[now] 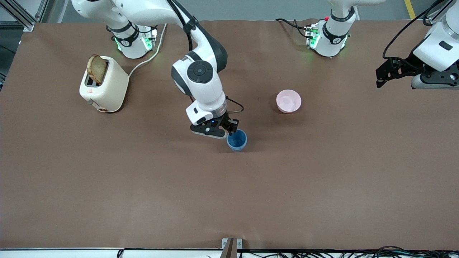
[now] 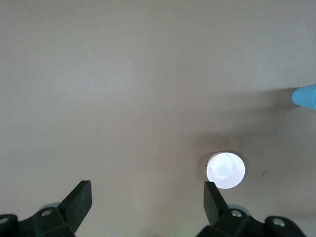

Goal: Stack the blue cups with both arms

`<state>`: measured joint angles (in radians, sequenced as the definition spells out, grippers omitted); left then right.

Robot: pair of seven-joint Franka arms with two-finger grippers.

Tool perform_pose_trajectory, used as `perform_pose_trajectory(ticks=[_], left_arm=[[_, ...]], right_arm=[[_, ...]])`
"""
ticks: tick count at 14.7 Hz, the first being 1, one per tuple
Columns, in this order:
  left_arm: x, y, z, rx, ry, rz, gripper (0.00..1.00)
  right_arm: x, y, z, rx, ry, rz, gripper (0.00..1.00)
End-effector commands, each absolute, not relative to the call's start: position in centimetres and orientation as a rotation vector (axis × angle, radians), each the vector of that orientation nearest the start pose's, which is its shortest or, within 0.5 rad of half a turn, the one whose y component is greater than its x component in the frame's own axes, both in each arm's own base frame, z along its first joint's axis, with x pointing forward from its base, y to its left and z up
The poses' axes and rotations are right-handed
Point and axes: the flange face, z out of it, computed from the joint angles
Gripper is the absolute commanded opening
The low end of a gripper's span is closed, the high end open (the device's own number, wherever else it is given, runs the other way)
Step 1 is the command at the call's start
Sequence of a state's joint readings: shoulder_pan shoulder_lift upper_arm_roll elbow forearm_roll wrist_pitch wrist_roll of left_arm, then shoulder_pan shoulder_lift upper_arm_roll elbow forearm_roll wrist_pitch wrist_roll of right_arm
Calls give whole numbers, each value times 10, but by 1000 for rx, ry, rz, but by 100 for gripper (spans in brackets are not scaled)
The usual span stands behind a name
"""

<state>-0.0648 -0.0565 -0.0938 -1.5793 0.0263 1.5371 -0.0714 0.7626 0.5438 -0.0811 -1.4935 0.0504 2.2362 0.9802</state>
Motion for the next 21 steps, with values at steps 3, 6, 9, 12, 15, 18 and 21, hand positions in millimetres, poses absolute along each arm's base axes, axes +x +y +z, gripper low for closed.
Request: perform_pose_trajectory(ticks=[3,6,9,12,15,18,21], left_arm=[[530,-81,652,-3103,157,-48,100],[530,-81,652,-3103,157,-48,100],[529,-80,653,-3102,157,-48,100],[530,-77,654,-3098,152,-51,100],[530,-80,653,-3094,154,-47,100],[529,-83,652,-3093,158,-43,100],[529,-83,652,-3092,158,-38,100]], right_arm=[[590,323,486,-3019,499,-210,100],[601,215,513,-3077,401,-230,100],[598,108,529,-3109,286,-221,100],[583,33,553,-3113,393,-145,100],[561,-24,575,-3123,410,-76,100],[545,-63,605,-3149,294,-47,100],[538,-86,655,-3160,234,-100,100]])
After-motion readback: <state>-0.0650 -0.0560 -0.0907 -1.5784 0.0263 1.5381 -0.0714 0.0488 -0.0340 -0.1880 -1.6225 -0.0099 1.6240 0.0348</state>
